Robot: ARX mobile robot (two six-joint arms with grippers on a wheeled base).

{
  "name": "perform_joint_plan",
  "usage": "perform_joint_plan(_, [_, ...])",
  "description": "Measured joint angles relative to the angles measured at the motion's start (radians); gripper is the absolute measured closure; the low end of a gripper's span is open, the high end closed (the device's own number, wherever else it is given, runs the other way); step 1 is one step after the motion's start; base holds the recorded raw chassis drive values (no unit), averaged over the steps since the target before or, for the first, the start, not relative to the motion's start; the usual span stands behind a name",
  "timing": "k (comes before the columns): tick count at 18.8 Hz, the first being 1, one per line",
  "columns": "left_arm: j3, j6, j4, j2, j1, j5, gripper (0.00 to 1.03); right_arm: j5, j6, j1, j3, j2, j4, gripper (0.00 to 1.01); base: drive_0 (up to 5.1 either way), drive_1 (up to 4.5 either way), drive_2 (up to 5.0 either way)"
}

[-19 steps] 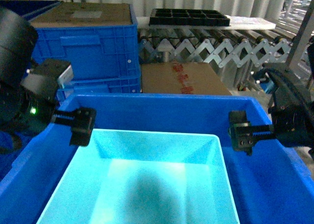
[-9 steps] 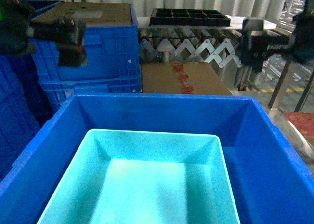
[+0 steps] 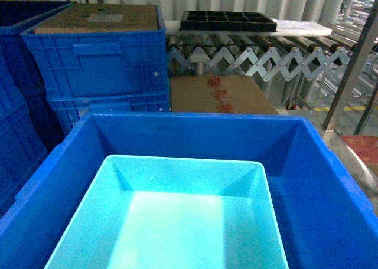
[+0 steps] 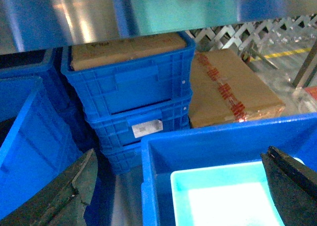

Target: Stack blue boxes stably on right

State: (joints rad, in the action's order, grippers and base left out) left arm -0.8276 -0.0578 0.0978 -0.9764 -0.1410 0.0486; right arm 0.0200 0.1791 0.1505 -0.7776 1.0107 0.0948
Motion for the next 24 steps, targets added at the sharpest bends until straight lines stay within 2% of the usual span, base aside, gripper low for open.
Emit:
perform_joint_plan(3, [0.015, 0.024, -0.014, 0.01, 0.005, -0.001, 0.05, 0.005, -0.002, 0.0, 0.005, 0.003, 0.004, 0.03, 0.0, 0.0, 0.0])
perform_joint_plan(4, [0.046, 0.031, -0.116, 0.017, 0.001, 0.025, 0.09, 0.042, -0.026, 0.008, 0.03, 0.001, 0.089, 0.07, 0.0, 0.0, 0.0])
perform_joint_plan(5, [0.148, 0.037, -0.293, 0.066, 0.006, 0.069, 0.21, 0.109, -0.098, 0.005, 0.133, -0.048, 0.236, 0.21, 0.0, 0.0, 0.0])
perform_joint_plan(6, [0.272, 0.047, -0.403, 0.125, 0.024, 0.068, 0.36, 0.109, -0.137, -0.02, 0.242, -0.099, 0.297, 0.36, 0.0, 0.0, 0.0])
perform_joint_plan(7, [0.358, 0.051, -0.448, 0.162, 0.041, 0.06, 0.5, 0.103, -0.154, -0.036, 0.321, -0.136, 0.328, 0.5, 0.0, 0.0, 0.0])
perform_joint_plan(9, [0.486, 0.051, -0.493, 0.234, 0.061, 0.031, 0.79, 0.069, -0.166, -0.061, 0.442, -0.213, 0.369, 0.8, 0.0, 0.0, 0.0])
perform_joint_plan(10, [0.533, 0.051, -0.504, 0.271, 0.118, -0.033, 0.92, 0.06, -0.17, -0.073, 0.486, -0.248, 0.376, 0.93, 0.0, 0.0, 0.0])
perform_joint_plan(11, [0.571, 0.056, -0.512, 0.303, 0.147, -0.035, 1.01, -0.002, -0.175, -0.129, 0.53, -0.288, 0.378, 0.99, 0.0, 0.0, 0.0])
perform_joint_plan(12, [0.611, 0.057, -0.517, 0.34, 0.143, -0.047, 1.01, -0.009, -0.176, -0.158, 0.566, -0.318, 0.379, 0.99, 0.0, 0.0, 0.0])
perform_joint_plan(18, [0.746, 0.057, -0.46, 0.526, 0.138, -0.048, 1.01, -0.018, -0.176, -0.151, 0.699, -0.524, 0.309, 0.99, 0.0, 0.0, 0.0])
perform_joint_plan(24, [0.785, 0.057, -0.378, 0.651, 0.138, -0.048, 1.01, -0.018, -0.176, -0.151, 0.738, -0.655, 0.219, 0.99, 0.0, 0.0, 0.0])
